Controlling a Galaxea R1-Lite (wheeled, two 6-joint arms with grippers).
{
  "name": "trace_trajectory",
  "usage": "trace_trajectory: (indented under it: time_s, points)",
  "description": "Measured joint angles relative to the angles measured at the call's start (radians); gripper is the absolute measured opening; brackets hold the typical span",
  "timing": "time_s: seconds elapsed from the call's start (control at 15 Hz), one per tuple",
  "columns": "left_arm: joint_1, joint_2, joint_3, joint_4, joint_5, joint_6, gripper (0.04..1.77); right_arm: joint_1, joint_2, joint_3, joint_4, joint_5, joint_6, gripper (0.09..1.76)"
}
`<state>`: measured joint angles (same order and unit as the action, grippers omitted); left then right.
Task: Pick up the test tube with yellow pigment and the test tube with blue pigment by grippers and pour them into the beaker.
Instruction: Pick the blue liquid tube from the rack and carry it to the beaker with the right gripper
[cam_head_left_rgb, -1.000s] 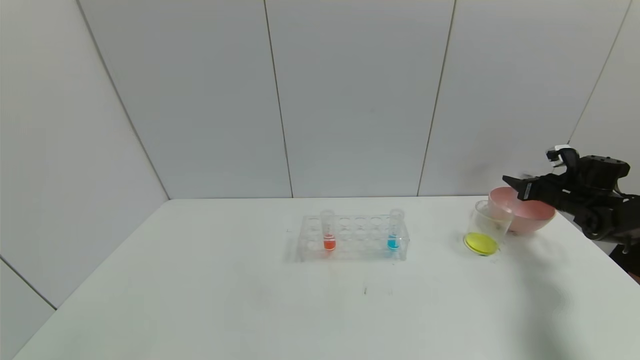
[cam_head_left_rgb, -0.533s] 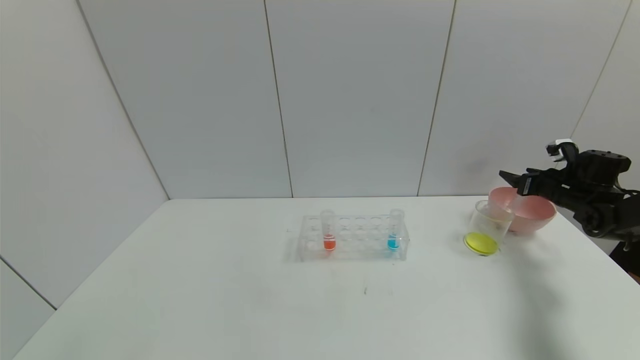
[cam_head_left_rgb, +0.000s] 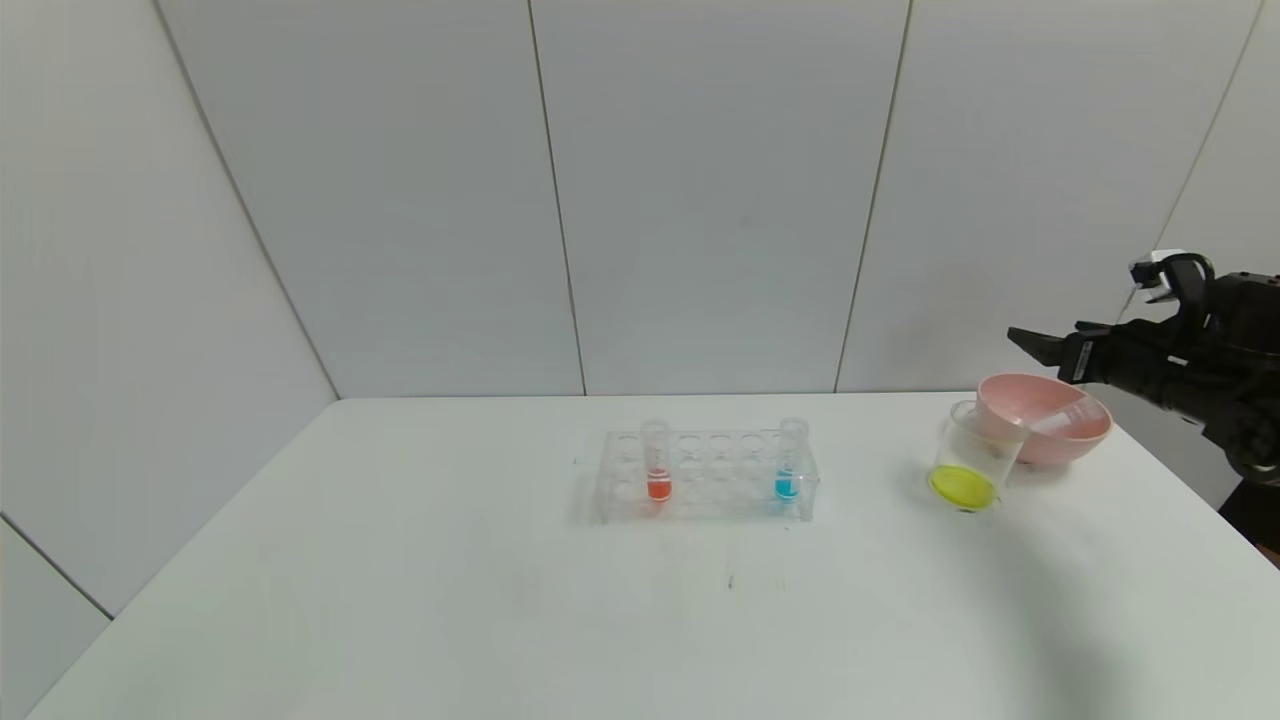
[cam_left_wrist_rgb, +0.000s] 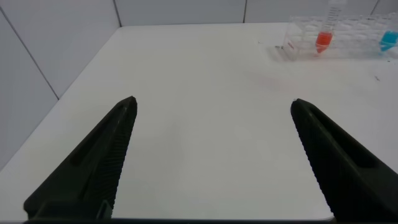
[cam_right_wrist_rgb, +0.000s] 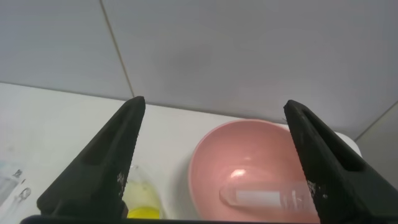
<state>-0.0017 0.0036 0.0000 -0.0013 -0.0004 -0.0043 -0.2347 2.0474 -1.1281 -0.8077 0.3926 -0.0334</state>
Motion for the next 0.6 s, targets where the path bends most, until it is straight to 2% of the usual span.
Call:
trace_trajectory:
  time_s: [0.2, 0.4, 0.6]
  points:
    - [0.000, 0.000, 0.000, 0.000, 0.000, 0.000, 1.76, 0.019, -0.181, 0.246, -0.019, -0.003, 0.004, 1.64]
    - [0.000, 0.000, 0.000, 0.000, 0.000, 0.000, 1.76, 0.084, -0.363, 0.486, -0.024, -0.020, 0.014, 1.66]
    - [0.000, 0.000, 0.000, 0.000, 0.000, 0.000, 1.76, 0.261, -0.495, 0.639, -0.026, -0.156, 0.080, 1.68]
